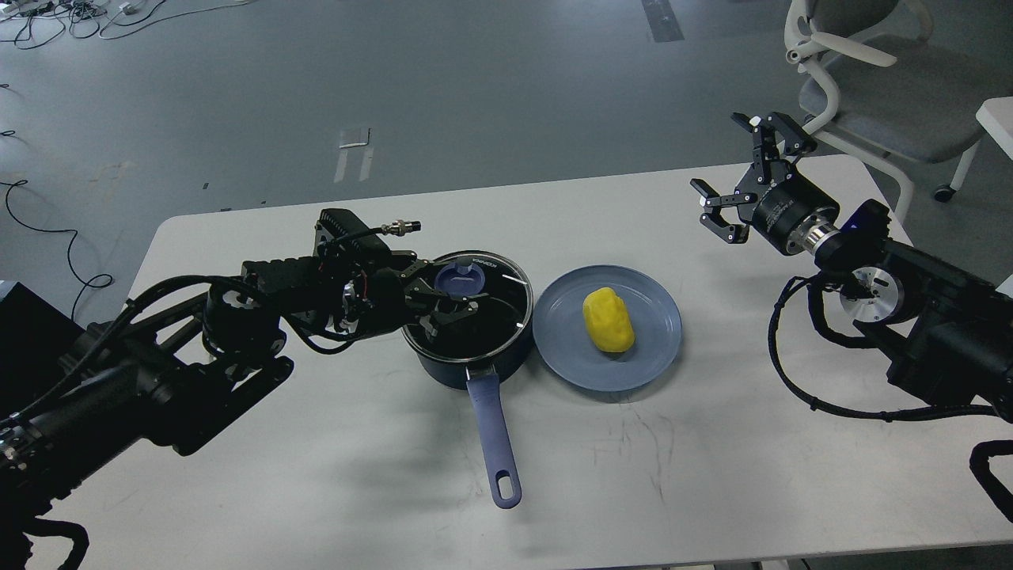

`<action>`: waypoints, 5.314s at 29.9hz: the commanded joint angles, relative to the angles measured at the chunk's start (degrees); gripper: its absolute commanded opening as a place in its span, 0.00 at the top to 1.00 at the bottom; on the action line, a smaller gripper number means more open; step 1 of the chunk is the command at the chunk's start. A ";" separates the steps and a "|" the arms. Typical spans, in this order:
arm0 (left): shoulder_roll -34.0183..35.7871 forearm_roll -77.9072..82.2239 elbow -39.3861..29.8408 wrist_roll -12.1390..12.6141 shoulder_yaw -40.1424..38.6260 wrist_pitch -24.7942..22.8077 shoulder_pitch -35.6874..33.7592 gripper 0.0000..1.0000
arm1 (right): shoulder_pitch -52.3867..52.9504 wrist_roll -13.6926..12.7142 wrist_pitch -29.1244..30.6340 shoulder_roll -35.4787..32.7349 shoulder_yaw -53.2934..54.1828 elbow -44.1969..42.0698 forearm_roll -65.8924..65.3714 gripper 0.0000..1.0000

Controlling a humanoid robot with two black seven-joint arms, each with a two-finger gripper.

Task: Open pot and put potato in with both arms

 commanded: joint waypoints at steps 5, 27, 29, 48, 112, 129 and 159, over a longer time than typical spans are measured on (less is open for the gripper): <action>3.44 -0.37 -3.54 -0.15 -0.69 0.08 -1.05 0.77 | 0.09 0.00 0.00 -0.10 0.00 -0.01 0.00 0.00; 22.89 -4.24 -1.09 -5.07 0.19 10.80 8.97 0.75 | 0.00 0.00 0.00 -0.37 0.00 -0.01 0.00 0.00; 21.75 -4.50 2.24 -5.07 0.45 10.89 9.58 0.75 | 0.00 0.00 0.00 -0.37 0.00 -0.01 0.00 0.00; 15.24 -4.76 14.12 -5.16 0.72 12.30 11.61 0.67 | -0.70 0.00 0.00 -0.89 0.00 -0.01 0.00 0.00; 17.70 -61.45 3.57 -7.53 -0.25 2.01 -1.93 0.02 | 43.60 6.50 0.00 9.03 -73.92 14.76 -45.88 0.00; 18.31 -61.45 2.69 -7.53 -0.16 2.10 -1.67 0.02 | 39.64 7.03 0.00 12.55 -77.26 10.45 -45.88 0.00; 19.99 -61.63 1.46 -7.58 -0.42 2.28 -1.23 0.02 | 34.19 7.47 0.00 14.75 -79.81 5.09 -45.88 0.05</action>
